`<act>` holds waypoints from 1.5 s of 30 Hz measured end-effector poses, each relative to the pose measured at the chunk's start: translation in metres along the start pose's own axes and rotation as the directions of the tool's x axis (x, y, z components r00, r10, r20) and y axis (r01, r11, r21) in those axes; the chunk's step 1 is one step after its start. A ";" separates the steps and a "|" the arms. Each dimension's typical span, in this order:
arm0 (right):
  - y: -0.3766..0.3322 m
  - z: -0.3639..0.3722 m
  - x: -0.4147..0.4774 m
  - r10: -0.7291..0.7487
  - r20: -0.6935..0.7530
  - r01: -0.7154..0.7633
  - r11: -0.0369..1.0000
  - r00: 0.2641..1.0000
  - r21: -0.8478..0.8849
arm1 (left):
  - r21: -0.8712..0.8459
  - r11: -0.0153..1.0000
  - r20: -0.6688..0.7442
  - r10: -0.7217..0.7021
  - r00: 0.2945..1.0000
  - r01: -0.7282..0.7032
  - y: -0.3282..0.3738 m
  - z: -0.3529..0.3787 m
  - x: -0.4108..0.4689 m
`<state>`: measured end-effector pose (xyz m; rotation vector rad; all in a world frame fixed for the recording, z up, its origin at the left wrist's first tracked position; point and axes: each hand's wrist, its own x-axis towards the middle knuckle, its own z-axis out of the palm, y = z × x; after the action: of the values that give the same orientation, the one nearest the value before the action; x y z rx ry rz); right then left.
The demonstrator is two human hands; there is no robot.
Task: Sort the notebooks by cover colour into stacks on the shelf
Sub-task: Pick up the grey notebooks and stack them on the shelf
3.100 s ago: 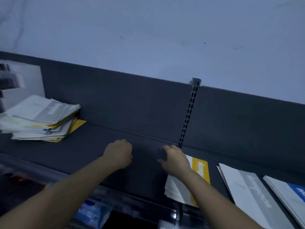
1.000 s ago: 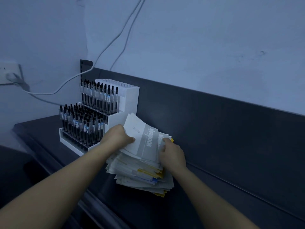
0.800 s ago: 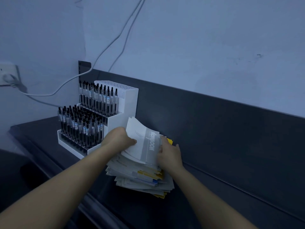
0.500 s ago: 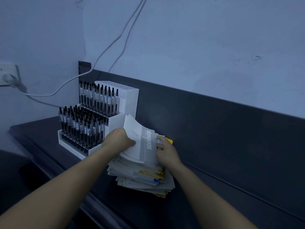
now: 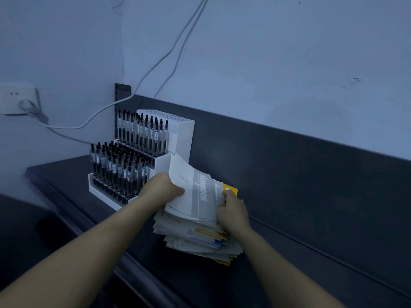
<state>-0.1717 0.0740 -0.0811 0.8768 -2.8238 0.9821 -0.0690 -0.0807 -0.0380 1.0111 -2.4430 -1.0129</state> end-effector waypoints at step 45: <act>-0.010 -0.017 -0.007 0.392 0.135 -0.405 0.776 0.910 0.483 | -0.012 0.996 -0.161 0.089 0.983 -0.092 -0.011 0.001 -0.002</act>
<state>-0.1630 0.0812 -0.0631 0.2801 -2.8741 1.8347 -0.0628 -0.0844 -0.0465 0.9284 -2.3218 -0.8880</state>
